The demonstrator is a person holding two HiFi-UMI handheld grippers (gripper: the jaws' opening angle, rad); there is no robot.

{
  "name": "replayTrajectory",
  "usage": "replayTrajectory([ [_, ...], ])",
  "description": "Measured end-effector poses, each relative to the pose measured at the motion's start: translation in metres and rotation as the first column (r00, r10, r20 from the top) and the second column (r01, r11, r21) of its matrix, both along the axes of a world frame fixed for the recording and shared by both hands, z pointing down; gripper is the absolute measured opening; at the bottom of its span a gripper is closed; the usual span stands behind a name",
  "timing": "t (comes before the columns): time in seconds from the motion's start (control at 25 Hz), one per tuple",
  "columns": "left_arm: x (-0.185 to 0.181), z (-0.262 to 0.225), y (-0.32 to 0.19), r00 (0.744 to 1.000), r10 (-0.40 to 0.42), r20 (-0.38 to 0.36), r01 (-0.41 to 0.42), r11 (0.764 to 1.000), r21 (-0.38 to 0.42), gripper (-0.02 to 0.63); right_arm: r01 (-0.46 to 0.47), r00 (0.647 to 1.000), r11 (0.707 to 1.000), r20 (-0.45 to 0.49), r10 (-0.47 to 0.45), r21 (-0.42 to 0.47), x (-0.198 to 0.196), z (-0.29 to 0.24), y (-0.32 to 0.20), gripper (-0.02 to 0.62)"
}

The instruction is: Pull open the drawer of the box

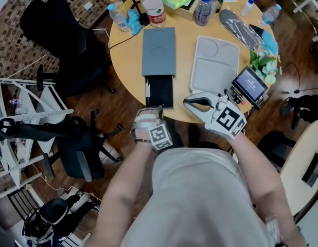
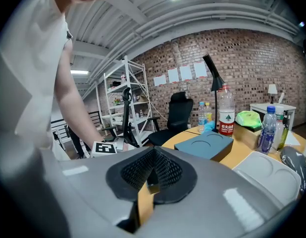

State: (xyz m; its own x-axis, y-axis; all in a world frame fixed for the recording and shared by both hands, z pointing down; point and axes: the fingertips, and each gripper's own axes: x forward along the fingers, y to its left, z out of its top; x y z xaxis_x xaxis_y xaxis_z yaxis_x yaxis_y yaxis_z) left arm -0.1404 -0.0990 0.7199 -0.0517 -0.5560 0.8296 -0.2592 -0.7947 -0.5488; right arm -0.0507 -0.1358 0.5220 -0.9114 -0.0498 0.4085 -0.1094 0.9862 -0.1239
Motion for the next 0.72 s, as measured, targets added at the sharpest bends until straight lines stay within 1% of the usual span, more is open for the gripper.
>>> replayTrajectory([
  [0.2,0.003,0.002,0.018,1.000,-0.004,-0.008,0.003,1.000,-0.022,0.052,0.020,1.000,1.000,0.003,-0.020,0.005,0.001,-0.004,0.010,0.003],
  [0.4,0.005,0.002,0.023,1.000,-0.009,-0.010,0.009,1.000,-0.027,0.052,0.040,0.999,0.999,0.000,-0.040,0.012,0.007,-0.006,0.017,0.003],
  [0.6,0.005,0.003,0.022,0.999,-0.047,-0.022,0.046,0.998,-0.032,0.061,0.045,0.999,0.999,-0.007,-0.045,0.014,0.014,-0.008,0.024,0.003],
  [0.72,0.001,-0.006,0.027,0.995,-0.085,-0.042,0.084,0.996,-0.023,0.055,0.049,0.999,0.999,-0.002,-0.049,0.013,0.013,-0.008,0.033,0.003],
])
